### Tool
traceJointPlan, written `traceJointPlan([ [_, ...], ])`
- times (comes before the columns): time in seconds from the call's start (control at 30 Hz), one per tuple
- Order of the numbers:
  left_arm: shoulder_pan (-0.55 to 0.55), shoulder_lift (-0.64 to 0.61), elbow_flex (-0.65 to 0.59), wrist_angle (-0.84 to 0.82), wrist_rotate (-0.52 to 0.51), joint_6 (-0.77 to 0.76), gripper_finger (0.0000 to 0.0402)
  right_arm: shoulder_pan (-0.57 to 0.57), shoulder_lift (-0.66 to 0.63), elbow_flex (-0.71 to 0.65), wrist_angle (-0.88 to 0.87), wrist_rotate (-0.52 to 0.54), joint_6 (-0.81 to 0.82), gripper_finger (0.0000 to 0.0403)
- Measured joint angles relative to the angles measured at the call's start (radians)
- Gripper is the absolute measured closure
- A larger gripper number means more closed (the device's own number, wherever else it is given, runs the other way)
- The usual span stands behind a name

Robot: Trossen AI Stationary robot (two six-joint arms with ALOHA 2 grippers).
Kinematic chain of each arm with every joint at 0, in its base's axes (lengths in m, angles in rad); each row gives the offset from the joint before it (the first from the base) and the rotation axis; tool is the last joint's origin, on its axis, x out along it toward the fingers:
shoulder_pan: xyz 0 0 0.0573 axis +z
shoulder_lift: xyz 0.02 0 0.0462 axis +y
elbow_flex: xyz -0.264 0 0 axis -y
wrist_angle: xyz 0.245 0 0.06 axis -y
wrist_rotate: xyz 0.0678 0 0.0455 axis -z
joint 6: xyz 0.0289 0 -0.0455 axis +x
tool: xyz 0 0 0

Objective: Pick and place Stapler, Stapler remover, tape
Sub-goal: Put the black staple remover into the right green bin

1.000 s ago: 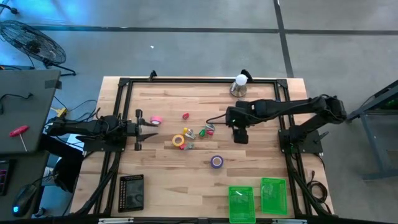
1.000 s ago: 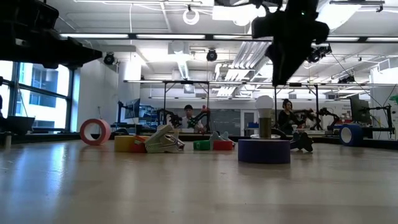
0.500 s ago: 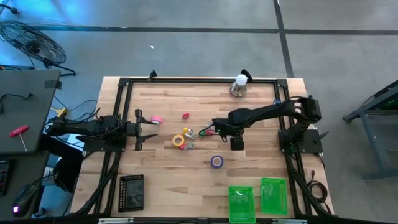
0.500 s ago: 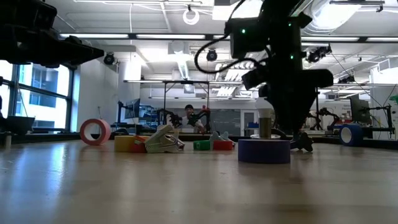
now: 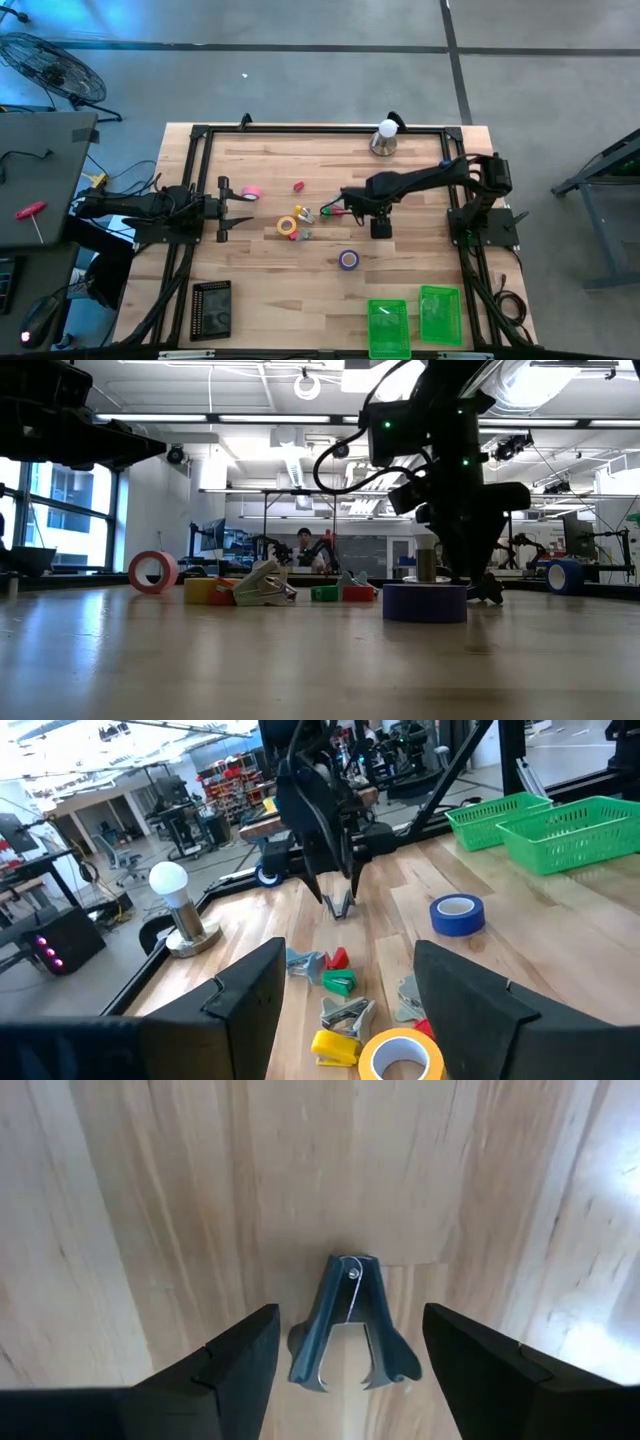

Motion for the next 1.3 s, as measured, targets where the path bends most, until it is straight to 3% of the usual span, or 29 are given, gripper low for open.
traceJointPlan([
  [0.53,0.0,0.0,0.0,-0.003,0.003,-0.001,0.0184,-0.005,0.016,-0.001,0.004,-0.03,-0.001,0.0163],
  [0.9,0.0,0.0,0.0,-0.004,0.003,-0.016,0.0184,-0.011,0.019,-0.118,0.102,-0.04,-0.008,0.017],
  [1.03,0.0,0.0,0.0,-0.004,0.003,-0.016,0.0184,-0.018,0.018,-0.126,0.115,-0.055,-0.009,0.0203],
  [1.3,0.0,0.0,0.0,-0.004,0.003,-0.016,0.0184,-0.016,0.019,-0.128,0.156,-0.046,-0.041,0.0326],
])
